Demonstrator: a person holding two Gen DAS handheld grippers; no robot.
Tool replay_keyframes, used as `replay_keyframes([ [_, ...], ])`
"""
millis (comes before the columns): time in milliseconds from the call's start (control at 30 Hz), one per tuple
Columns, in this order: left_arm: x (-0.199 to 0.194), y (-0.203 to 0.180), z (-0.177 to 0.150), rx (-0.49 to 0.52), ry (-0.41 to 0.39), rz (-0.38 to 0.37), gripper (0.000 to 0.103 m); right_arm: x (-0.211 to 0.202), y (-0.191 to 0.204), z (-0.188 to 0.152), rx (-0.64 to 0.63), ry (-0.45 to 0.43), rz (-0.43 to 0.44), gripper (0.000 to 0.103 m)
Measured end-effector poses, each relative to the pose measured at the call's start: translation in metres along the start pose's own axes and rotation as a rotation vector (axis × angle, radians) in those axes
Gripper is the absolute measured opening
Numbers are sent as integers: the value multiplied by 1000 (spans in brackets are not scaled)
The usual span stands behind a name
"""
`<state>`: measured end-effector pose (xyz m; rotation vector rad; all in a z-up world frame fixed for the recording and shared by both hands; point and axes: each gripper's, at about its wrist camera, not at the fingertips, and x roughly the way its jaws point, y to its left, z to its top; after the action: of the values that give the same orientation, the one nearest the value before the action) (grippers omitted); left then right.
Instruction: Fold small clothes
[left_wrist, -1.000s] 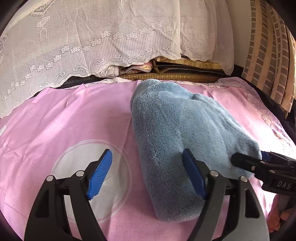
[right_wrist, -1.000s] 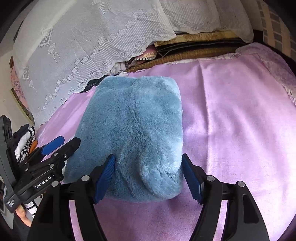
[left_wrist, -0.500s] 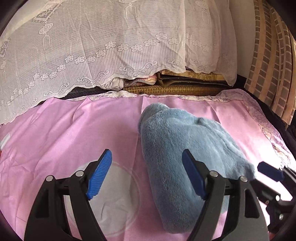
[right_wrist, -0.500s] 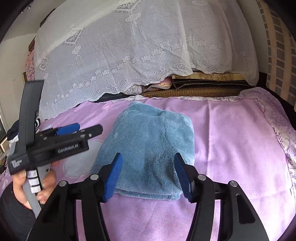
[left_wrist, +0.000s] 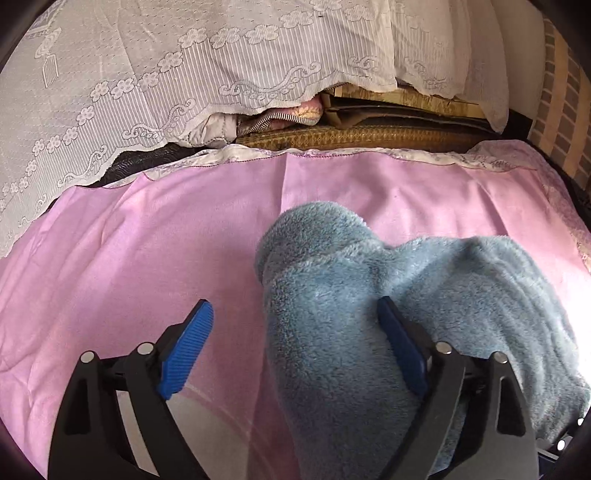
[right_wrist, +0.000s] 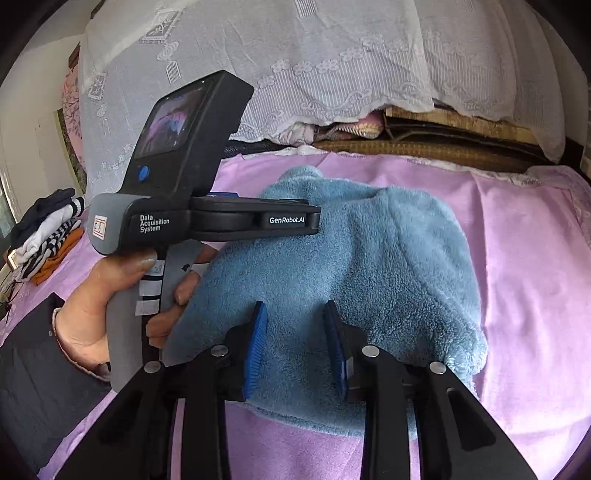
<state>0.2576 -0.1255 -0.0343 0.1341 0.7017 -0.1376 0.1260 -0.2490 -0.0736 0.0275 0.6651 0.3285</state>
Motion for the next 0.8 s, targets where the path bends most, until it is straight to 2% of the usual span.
replay_keyframes([
  [167, 4, 10, 2, -32, 19, -35, 95, 1, 0, -2, 5, -6, 3, 32],
  [267, -9, 25, -2, -103, 4, -106, 93, 0, 6, -5, -15, -7, -10, 33],
  [400, -41, 41, -10, -135, -24, -190, 91, -1, 4, -5, -8, -11, 0, 34],
  [567, -56, 43, -29, -148, 37, -266, 90, -6, -1, -3, 13, -19, 40, 35],
  [667, -67, 47, -42, -166, 43, -300, 90, -25, -5, 3, 18, -62, 69, 49],
  [700, -72, 49, -45, -172, 42, -314, 90, -32, -8, 6, 24, -87, 56, 58],
  [733, -77, 49, -48, -174, 40, -330, 90, -39, -11, 7, 33, -109, 42, 62],
  [800, -86, 47, -53, -166, 37, -371, 90, -47, -24, 11, 70, -135, 34, 62],
])
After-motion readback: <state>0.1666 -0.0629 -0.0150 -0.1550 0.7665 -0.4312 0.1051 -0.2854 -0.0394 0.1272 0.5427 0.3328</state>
